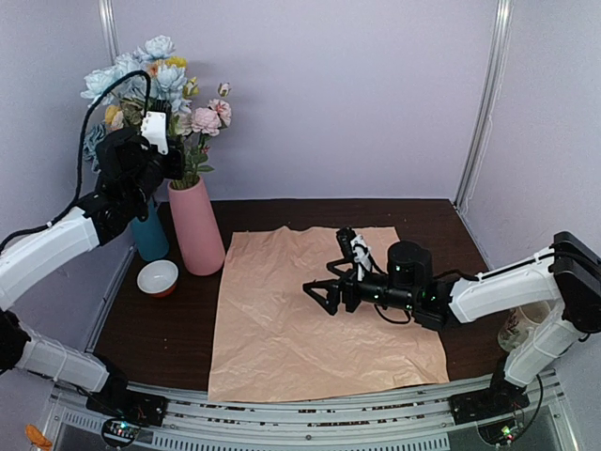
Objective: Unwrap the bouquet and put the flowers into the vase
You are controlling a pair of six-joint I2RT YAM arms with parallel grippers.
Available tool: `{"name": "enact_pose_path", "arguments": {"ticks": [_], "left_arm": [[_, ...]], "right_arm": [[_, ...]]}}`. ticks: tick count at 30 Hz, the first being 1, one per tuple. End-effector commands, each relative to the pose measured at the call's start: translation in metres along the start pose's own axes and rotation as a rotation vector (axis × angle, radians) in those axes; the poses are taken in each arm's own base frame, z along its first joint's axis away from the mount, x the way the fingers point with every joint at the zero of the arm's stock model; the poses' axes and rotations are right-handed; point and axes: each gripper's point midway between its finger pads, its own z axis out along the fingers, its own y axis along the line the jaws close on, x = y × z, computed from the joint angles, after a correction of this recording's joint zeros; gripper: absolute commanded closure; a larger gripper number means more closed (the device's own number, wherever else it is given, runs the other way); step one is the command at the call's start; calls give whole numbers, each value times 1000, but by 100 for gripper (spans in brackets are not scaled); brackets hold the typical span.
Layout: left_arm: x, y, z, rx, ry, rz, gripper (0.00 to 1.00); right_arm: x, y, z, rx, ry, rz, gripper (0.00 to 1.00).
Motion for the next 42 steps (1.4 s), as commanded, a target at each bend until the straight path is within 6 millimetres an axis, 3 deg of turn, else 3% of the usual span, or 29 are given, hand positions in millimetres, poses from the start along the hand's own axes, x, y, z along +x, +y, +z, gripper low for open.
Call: {"name": "enact_pose_path", "arguments": {"ticks": [1, 6, 12, 20, 26, 32, 37, 42], "left_arm": [[11, -3, 4, -2, -46, -69, 100], [43, -10, 4, 15, 26, -106, 76], [66, -18, -11, 86, 136, -129, 35], [73, -14, -59, 173, 267, -161, 11], [84, 15, -101, 99, 262, -211, 8], [136, 63, -130, -169, 257, -262, 8], [171, 85, -137, -335, 260, -253, 10], [195, 110, -148, -519, 223, -204, 10]], "right_arm": [[-6, 5, 5, -19, -14, -5, 0], [-8, 6, 4, -20, -17, -10, 0], [-9, 5, 3, -13, -19, -16, 0], [-11, 10, 1, -37, -24, -10, 0], [-16, 7, -4, -22, -47, -11, 0], [-29, -6, -9, 33, -80, 7, 0], [-53, -38, -29, 206, -143, 25, 0], [-74, -84, -74, 489, -209, 14, 0]]}}
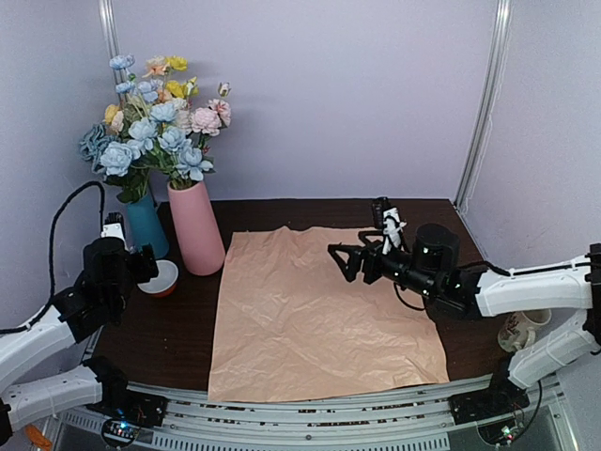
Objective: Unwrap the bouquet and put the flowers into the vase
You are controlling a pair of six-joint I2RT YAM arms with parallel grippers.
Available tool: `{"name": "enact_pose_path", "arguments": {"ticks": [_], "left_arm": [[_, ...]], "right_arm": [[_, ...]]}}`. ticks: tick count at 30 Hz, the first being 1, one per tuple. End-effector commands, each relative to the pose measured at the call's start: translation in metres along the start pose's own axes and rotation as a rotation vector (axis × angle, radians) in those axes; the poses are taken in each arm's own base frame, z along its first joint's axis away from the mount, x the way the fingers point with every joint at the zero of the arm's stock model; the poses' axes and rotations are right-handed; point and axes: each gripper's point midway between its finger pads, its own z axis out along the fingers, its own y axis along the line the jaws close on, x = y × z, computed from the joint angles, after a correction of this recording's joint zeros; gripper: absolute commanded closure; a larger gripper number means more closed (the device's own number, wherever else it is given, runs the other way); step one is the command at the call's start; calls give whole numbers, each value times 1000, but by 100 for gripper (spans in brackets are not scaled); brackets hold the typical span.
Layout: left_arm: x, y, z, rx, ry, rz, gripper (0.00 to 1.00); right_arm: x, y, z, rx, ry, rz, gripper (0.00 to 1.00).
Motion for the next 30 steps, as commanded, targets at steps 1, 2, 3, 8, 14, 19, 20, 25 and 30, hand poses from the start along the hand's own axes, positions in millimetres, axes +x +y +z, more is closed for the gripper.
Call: {"name": "enact_pose_path", "arguments": {"ticks": [1, 2, 3, 8, 14, 19, 20, 25, 30], "left_arm": [[-6, 34, 1, -193, -143, -77, 11], [-2, 34, 1, -194, -162, -72, 11], [3, 35, 3, -193, -181, -68, 11], [24, 36, 11, -210, -223, 2, 11], [35, 38, 34, -148, -238, 28, 10], [33, 35, 44, -103, -294, 77, 6], [35, 32, 48, -91, -284, 93, 6], [23, 20, 59, -23, -347, 107, 3], [33, 10, 73, 56, -369, 145, 2]], "right_arm": [[-24, -58, -29, 307, -55, -28, 0], [-25, -68, -34, 353, -50, -41, 0], [-26, -76, -37, 377, -39, -53, 0], [-31, -122, -53, 518, -22, -62, 0], [-33, -175, -83, 690, -42, -115, 0], [-34, -219, -110, 813, -49, -118, 0], [-32, -225, -113, 824, -53, -127, 0], [-10, -246, -135, 887, -77, -175, 0], [8, -265, -162, 1011, -115, -186, 0]]}}
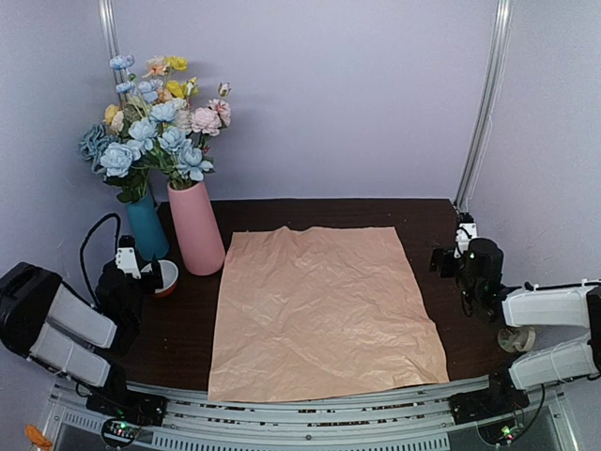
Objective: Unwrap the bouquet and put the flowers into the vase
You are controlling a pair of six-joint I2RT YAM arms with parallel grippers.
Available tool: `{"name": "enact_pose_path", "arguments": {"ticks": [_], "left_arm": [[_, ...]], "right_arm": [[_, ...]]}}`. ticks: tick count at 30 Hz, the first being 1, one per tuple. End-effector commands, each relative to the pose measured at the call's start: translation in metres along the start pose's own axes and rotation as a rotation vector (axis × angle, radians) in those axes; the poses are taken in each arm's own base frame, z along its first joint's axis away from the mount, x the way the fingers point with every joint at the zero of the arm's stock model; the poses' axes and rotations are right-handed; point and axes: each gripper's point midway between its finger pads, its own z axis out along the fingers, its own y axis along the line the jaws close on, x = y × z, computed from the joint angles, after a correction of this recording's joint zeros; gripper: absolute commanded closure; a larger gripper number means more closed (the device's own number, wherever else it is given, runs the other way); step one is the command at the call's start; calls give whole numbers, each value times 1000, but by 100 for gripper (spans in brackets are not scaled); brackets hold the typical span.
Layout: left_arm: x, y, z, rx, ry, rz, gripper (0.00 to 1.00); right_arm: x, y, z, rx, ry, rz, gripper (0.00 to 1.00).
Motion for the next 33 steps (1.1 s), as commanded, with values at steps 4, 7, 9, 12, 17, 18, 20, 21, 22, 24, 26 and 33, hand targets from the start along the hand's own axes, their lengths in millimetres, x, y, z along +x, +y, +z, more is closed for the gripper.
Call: {"name": "enact_pose_path", "arguments": {"ticks": [4, 7, 9, 12, 17, 18, 20, 21, 22, 24, 26, 33], "left_arm": [[-28, -8, 9, 85, -172, -45, 2], [-27, -12, 19, 89, -159, -34, 2], [-21, -14, 29, 83, -109, -28, 2], [-19, -21, 40, 99, -80, -9, 2], [-24, -20, 41, 97, -97, -13, 2], [-24, -19, 41, 93, -98, -14, 2], [-23, -18, 41, 88, -97, -15, 2], [-23, -19, 41, 90, -96, -15, 2], [-23, -19, 41, 90, -96, -15, 2], [-23, -19, 41, 91, -96, -15, 2], [-23, -19, 41, 90, -95, -15, 2], [-23, -19, 41, 90, -95, -14, 2]], "right_arm": [[3, -37, -8, 135, -128, 42, 0], [12, -44, -9, 149, -146, 37, 0], [13, -44, -6, 145, -143, 22, 0], [8, -46, -4, 146, -181, 5, 0], [26, -63, 28, 87, -146, 135, 0], [29, -64, 31, 84, -119, 149, 0], [25, -63, 31, 76, -139, 138, 0], [26, -63, 30, 75, -142, 135, 0], [28, -61, 31, 70, -123, 132, 0], [28, -61, 32, 66, -120, 126, 0], [26, -60, 32, 64, -135, 125, 0], [28, -54, 35, 36, -117, 113, 0]]}}
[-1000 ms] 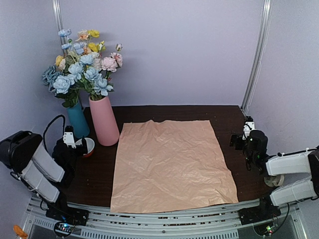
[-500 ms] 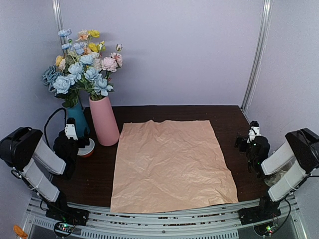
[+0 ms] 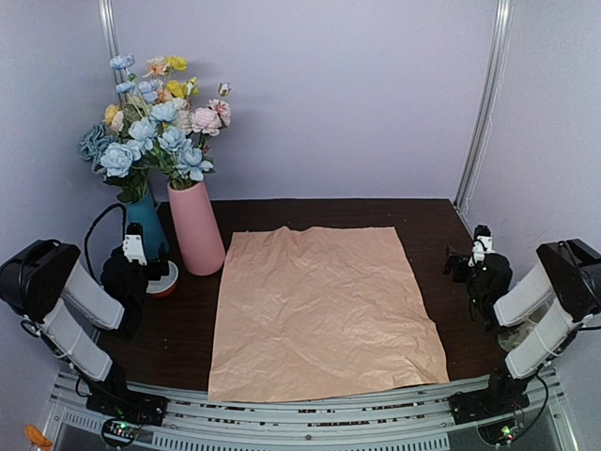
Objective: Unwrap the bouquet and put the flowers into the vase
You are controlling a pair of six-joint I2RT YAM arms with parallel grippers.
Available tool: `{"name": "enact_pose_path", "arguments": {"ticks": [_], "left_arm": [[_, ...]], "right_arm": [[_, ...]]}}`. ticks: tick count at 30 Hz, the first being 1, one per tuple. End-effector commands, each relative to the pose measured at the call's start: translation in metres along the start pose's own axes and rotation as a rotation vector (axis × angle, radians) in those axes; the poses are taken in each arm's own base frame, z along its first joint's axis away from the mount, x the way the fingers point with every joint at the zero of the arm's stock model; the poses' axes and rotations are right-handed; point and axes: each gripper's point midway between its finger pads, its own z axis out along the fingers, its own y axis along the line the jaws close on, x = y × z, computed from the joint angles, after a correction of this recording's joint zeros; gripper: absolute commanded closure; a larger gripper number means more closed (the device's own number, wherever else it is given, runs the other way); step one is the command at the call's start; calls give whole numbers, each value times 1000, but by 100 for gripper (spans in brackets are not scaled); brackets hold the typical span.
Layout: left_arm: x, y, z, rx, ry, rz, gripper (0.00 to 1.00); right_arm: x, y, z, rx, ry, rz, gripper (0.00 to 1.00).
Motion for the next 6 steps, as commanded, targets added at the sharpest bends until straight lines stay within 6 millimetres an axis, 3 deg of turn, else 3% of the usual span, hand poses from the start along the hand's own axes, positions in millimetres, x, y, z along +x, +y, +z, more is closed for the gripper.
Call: {"name": "enact_pose_path", "arguments": {"ticks": [1, 6], "left_arm": [[-10, 4, 2, -8, -37, -9, 2], [-11, 4, 2, -8, -38, -10, 2]], "right_arm": [[-11, 6, 5, -25, -32, 15, 0], [-11, 5, 4, -25, -34, 15, 0]]}}
